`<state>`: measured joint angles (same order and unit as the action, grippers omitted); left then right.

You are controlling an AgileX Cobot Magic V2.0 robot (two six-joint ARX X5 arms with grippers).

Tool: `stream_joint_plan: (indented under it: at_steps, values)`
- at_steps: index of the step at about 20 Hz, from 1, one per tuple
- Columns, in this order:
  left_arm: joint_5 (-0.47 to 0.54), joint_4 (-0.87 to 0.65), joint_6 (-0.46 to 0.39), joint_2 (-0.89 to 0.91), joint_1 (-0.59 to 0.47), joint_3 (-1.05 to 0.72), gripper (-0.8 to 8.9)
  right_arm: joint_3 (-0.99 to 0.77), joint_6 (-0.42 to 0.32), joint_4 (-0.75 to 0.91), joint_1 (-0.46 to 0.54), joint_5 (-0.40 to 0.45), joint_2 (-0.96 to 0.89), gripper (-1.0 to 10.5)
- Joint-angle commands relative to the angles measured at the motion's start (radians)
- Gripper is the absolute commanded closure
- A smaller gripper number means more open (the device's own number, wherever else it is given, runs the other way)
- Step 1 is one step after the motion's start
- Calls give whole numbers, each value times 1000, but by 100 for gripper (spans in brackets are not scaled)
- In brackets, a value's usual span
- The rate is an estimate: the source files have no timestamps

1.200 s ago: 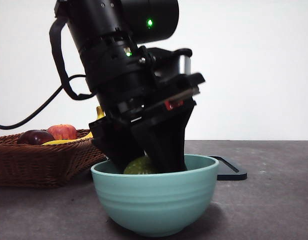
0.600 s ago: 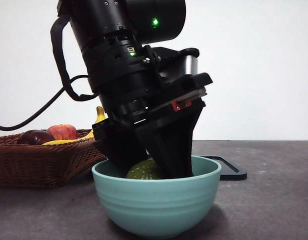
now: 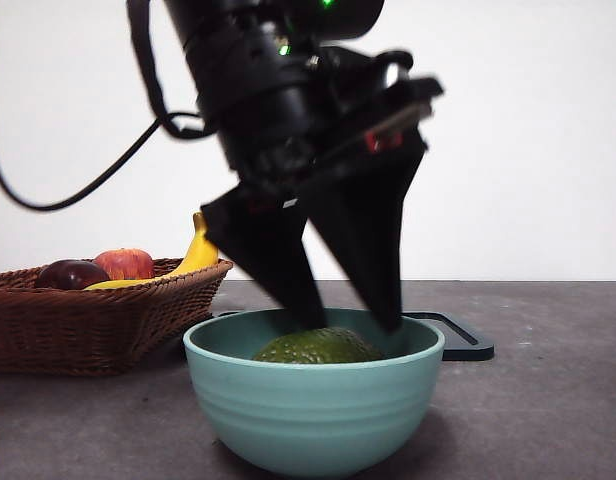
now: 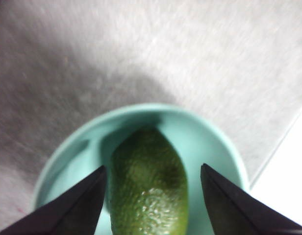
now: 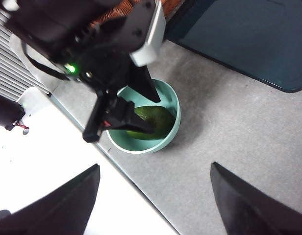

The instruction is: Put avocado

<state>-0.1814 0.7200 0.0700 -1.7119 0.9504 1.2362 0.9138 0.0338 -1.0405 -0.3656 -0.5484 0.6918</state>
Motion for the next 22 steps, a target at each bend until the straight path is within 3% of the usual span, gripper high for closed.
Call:
stream_joint_plan:
  at_steps: [1, 6, 15, 22]
  values:
    - [1, 21, 5, 0, 9, 71, 502, 18, 6, 7, -5, 0, 6, 587]
    - [1, -12, 5, 127, -67, 100, 502, 18, 6, 7, -5, 0, 6, 587]
    - [-2, 66, -21, 411, -367, 84, 503, 18, 7, 10, -5, 7, 23, 587]
    - [-147, 105, -33, 644, -433, -197, 503, 18, 7, 90, -5, 6, 145, 586]
